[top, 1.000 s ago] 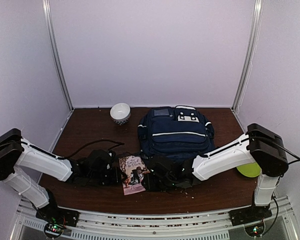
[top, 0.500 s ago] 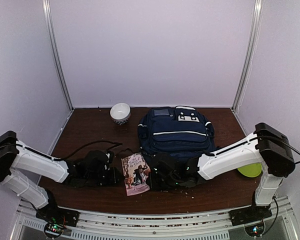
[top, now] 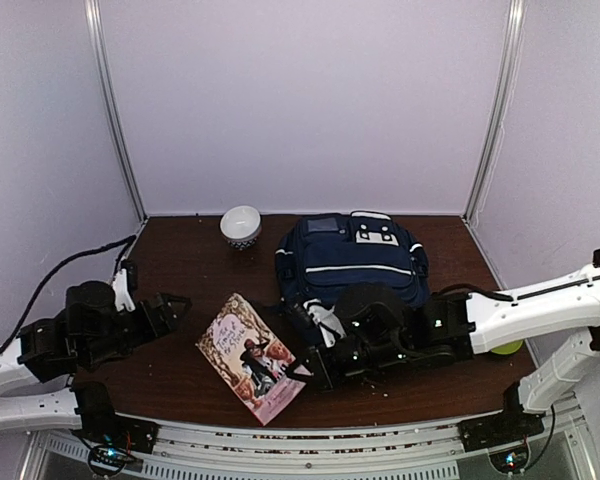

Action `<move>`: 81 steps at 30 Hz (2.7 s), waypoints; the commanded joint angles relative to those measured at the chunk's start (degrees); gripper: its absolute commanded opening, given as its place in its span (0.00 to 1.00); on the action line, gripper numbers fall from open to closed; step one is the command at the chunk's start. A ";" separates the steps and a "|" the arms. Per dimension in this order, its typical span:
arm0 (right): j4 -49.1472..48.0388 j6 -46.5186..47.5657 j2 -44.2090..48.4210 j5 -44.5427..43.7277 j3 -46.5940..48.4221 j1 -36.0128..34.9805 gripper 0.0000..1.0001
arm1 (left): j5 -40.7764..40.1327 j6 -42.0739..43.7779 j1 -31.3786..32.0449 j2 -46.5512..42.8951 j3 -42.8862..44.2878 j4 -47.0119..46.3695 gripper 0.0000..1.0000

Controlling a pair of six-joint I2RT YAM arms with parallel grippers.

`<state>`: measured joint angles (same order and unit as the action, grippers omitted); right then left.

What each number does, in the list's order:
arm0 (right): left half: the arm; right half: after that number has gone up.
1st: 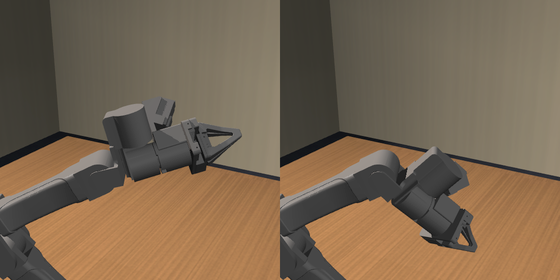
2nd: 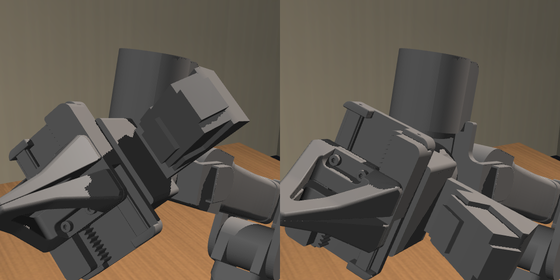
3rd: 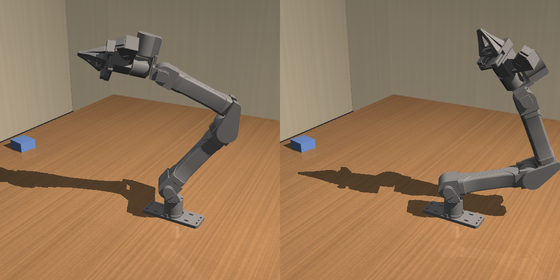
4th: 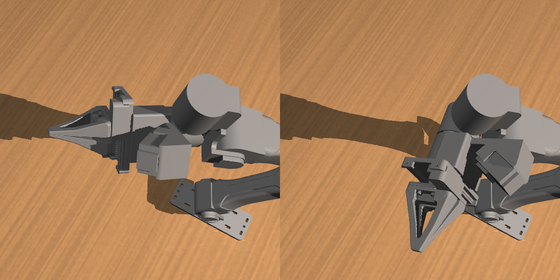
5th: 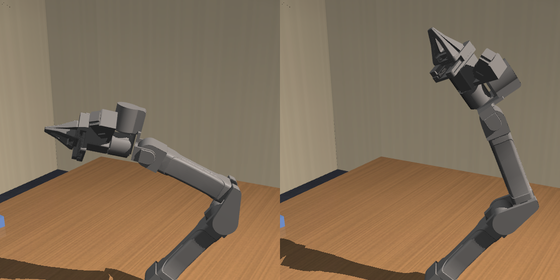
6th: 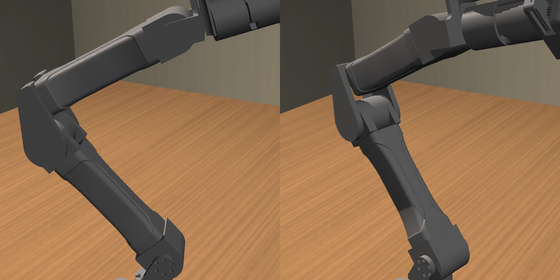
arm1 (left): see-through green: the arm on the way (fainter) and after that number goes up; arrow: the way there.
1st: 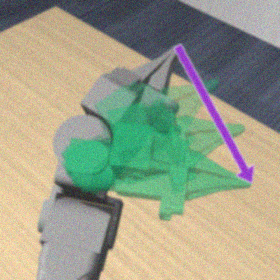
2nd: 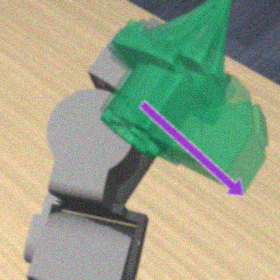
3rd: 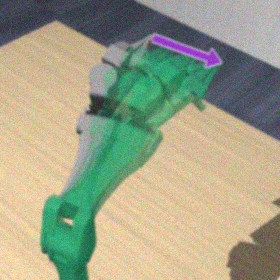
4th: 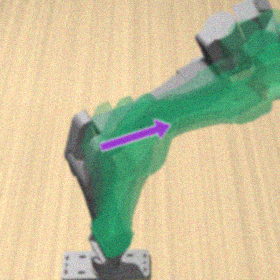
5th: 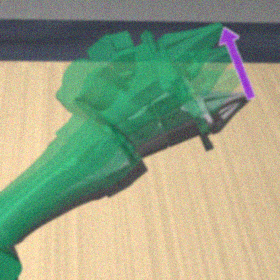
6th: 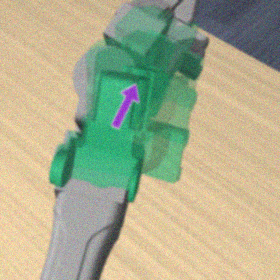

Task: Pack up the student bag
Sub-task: Pick up the book from the center of the board.

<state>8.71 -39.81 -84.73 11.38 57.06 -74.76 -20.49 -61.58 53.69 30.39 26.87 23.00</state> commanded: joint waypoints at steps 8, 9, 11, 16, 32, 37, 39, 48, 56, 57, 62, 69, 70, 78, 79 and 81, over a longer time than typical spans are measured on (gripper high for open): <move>-11.73 5.50 17.40 -16.08 -5.30 1.40 0.00 | 12.59 14.08 0.10 -9.72 4.42 -12.76 0.98; -13.28 5.56 18.85 -16.24 -6.18 1.44 0.00 | 15.90 14.26 0.10 -8.18 4.16 -16.07 0.98; -14.52 5.78 20.42 -16.90 -7.14 1.56 0.00 | 21.56 14.95 0.10 -4.90 4.06 -21.82 0.98; -16.16 5.64 22.79 -16.75 -9.04 1.61 0.00 | 30.73 13.71 0.19 1.72 2.89 -38.17 0.98; -20.98 6.48 26.68 -9.65 -12.52 1.55 0.00 | 39.18 14.56 0.19 24.95 13.29 -47.89 0.96; -21.30 7.23 26.97 -7.93 -13.31 1.56 0.00 | 42.96 12.29 0.71 29.79 15.22 -54.31 0.76; -21.05 7.45 27.02 -7.83 -13.37 1.55 0.00 | 43.94 11.96 1.45 31.64 15.84 -56.92 0.58; -13.40 4.94 33.47 -13.87 -14.73 3.18 0.77 | 42.81 15.49 2.82 30.20 16.95 -56.22 0.00; -20.55 -0.93 35.38 4.61 -17.17 10.10 1.00 | 51.48 13.74 2.82 30.90 16.86 -63.73 0.00; -22.68 -1.73 34.47 7.44 -16.85 10.10 0.99 | 52.99 12.99 2.80 31.65 17.16 -65.49 0.00; -31.89 -6.43 29.00 17.49 -15.63 10.15 0.99 | 56.72 11.60 2.82 34.17 19.55 -69.22 0.00; -39.05 -11.19 26.32 22.45 -16.30 10.10 1.00 | 55.22 15.24 2.82 34.34 22.02 -62.87 0.00; -38.74 -11.29 26.40 22.32 -16.47 10.09 0.98 | 54.44 15.83 2.82 34.22 22.07 -61.98 0.00; -38.47 -12.26 28.14 22.36 -17.49 10.06 0.53 | 48.66 19.17 2.73 33.89 23.30 -54.98 0.00; -38.30 -12.37 28.21 22.25 -17.61 10.00 0.47 | 47.79 19.38 2.73 33.74 23.31 -54.59 0.00; -37.30 -12.19 28.65 21.51 -17.89 9.94 0.35 | 46.44 19.79 2.60 33.34 23.24 -53.88 0.00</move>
<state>-27.73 -51.62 -57.52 32.34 39.77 -64.84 30.28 -44.53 56.49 65.17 48.18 -31.94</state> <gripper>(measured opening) 0.434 0.051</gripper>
